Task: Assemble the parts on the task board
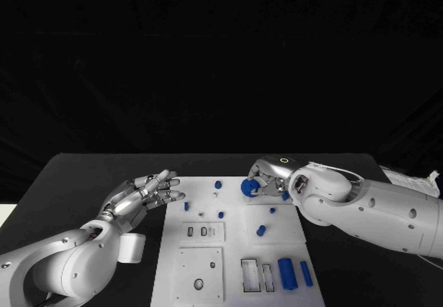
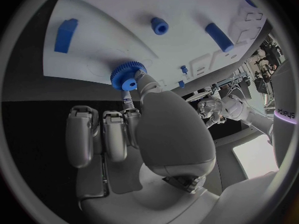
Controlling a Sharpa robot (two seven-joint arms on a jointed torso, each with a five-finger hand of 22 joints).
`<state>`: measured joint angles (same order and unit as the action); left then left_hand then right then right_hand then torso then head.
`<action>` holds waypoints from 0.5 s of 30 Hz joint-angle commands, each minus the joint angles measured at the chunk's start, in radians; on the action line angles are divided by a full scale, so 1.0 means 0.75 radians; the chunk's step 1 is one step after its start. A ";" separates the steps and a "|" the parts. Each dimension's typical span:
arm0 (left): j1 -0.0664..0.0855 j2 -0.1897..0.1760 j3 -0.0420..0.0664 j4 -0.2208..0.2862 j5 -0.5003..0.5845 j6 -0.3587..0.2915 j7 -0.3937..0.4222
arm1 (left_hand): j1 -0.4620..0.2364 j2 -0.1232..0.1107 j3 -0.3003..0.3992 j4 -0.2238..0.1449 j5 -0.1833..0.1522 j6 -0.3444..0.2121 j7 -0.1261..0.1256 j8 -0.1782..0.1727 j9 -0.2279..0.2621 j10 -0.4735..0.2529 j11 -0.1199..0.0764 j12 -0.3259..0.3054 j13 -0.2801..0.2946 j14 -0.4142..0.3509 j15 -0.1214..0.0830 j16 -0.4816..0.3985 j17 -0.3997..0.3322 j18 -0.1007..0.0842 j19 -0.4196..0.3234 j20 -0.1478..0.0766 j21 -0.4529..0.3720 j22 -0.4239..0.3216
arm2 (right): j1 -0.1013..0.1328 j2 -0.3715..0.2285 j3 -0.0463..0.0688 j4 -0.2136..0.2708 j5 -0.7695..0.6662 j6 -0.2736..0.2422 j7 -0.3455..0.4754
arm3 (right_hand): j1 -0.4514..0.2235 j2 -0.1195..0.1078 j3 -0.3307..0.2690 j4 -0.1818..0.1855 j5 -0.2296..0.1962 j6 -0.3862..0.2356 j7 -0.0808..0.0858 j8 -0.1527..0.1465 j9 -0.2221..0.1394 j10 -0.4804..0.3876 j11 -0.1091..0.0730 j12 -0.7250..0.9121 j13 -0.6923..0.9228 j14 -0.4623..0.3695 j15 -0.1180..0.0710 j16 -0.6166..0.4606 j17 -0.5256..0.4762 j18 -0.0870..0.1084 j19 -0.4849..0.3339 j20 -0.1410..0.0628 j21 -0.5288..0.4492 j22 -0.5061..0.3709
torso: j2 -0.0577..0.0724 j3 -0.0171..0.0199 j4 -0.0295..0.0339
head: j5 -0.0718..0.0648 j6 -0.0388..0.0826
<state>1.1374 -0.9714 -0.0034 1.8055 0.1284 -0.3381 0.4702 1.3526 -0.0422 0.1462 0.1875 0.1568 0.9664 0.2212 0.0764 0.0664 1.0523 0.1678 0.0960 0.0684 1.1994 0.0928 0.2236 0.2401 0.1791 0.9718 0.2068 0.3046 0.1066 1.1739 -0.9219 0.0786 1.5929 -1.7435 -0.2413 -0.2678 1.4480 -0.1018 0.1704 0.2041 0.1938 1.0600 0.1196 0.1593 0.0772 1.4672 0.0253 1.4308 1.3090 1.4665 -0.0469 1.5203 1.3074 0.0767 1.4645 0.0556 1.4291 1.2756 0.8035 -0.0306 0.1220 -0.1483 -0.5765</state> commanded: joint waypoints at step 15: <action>0.001 0.005 0.001 0.002 0.002 0.023 0.005 | 0.000 0.015 0.003 -0.009 -0.007 -0.002 0.003 -0.007 -0.001 -0.007 -0.006 -0.007 -0.001 -0.003 0.011 -0.008 0.004 0.006 -0.001 0.008 -0.009 -0.002 | 0.000 0.144 -0.003 0.040 -0.128 -0.117 -0.054 | -0.035 -0.001 0.038 -0.003 0.020 0.043 -0.024 0.002 0.005 0.054 -0.012 0.013 0.206 0.112 -0.012 0.011 0.211 -0.024 0.010 -0.012 0.008 0.002 | 0.001 -0.0026 0.0008 | 0.016 0.001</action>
<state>1.1374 -0.9693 -0.0034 1.8050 0.1285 -0.3378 0.4695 1.3526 -0.0422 0.1489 0.1849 0.1568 0.9664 0.2212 0.0763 0.0665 1.0523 0.1678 0.0959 0.0684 1.1994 0.0928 0.2236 0.2417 0.1792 0.9718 0.2068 0.3046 0.1066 1.1759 -0.8218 0.0774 1.6304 -1.8030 -0.3175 -0.2988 1.4287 -0.1031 0.1911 0.2026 0.2023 1.0633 0.1228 0.1596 0.0771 1.4671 0.0254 1.4345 1.3089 1.4665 -0.0467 1.5241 1.3073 0.0768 1.4680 0.0521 1.4291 1.2763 0.8036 -0.0323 0.1236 -0.1387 -0.5749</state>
